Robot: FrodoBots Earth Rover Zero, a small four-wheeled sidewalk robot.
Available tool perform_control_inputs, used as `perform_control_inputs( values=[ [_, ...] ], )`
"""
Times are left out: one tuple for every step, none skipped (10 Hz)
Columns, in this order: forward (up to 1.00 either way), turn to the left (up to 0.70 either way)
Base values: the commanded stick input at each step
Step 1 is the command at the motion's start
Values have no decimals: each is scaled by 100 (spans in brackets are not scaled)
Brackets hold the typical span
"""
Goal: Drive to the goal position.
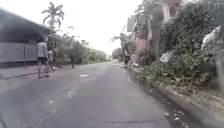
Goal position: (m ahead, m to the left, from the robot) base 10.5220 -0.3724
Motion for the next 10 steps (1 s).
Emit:
perform_control_inputs(
  values=[
    [100, 6],
    [100, 6],
    [100, 6],
    [100, 6],
    [100, 6],
    [100, 6],
    [100, 6],
    [100, 6],
    [100, 6],
    [100, 6]
  ],
)
